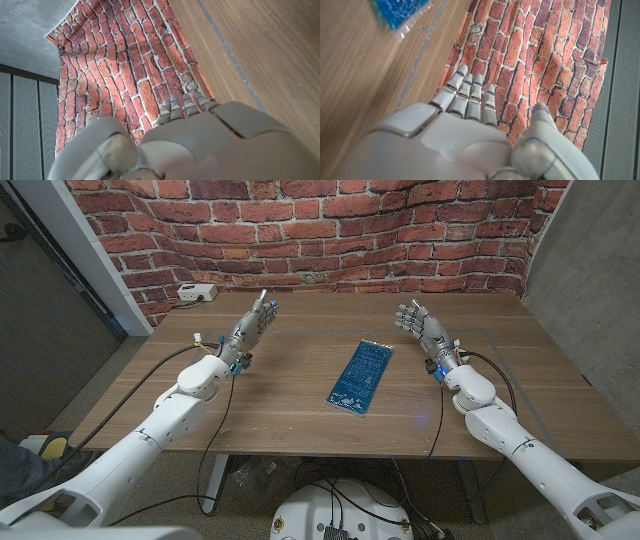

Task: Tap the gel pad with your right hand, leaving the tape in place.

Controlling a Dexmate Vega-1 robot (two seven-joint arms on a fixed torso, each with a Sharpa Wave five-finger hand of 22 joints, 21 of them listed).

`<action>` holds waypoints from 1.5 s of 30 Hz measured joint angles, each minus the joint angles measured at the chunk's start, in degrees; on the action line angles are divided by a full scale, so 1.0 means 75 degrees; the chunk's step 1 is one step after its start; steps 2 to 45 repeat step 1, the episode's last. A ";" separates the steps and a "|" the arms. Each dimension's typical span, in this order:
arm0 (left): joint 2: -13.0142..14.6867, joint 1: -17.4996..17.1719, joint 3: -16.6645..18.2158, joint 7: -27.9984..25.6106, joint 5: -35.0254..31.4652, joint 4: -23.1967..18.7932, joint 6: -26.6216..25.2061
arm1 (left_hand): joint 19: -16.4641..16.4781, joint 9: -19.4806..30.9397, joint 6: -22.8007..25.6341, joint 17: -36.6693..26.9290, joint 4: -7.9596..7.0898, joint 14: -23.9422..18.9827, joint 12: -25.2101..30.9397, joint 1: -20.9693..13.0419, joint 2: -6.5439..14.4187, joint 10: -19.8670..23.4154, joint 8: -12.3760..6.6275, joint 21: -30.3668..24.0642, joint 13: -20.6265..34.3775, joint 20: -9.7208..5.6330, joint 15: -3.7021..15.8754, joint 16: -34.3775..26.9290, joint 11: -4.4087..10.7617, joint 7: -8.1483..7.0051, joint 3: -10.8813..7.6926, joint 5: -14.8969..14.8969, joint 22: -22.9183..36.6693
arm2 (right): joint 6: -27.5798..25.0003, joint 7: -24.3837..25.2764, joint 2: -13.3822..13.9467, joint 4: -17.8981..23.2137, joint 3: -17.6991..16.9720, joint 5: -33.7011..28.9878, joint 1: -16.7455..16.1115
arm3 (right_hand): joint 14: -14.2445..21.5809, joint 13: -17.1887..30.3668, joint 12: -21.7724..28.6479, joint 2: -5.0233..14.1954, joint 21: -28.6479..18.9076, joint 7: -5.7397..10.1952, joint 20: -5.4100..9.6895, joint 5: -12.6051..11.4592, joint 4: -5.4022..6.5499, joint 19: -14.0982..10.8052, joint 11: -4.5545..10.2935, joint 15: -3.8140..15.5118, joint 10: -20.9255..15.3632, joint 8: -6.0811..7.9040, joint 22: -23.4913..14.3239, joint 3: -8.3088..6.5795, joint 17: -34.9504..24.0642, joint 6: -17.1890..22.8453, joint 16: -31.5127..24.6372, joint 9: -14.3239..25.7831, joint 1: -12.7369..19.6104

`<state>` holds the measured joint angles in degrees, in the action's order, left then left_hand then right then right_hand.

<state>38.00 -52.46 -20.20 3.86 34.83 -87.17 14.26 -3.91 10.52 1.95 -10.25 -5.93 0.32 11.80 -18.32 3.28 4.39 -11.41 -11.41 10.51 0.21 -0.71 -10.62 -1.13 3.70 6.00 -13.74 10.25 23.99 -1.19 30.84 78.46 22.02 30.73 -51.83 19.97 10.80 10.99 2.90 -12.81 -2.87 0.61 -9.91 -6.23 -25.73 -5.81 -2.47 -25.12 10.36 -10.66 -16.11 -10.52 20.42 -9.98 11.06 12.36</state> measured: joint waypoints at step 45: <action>0.0008 -0.0014 -0.0001 -0.0008 -0.0005 -0.0040 -0.0004 | 0.0000 0.0000 0.0000 0.0000 -0.0001 0.0000 0.0000 0.0000 0.0000 0.0000 0.0000 0.0000 0.0000 0.0000 0.0000 0.0000 0.0000 0.0000 0.0001 0.0000 0.0000 | 0.0034 -0.0103 -0.0008 -0.0031 0.0000 0.0093 0.0012 | 0.0000 0.0000 0.0000 0.0000 0.0000 0.0000 0.0000 0.0000 0.0022 0.0000 0.0000 0.0000 0.0000 0.0000 0.0000 0.0022 0.0000 0.0000 0.0000 0.0000 0.0000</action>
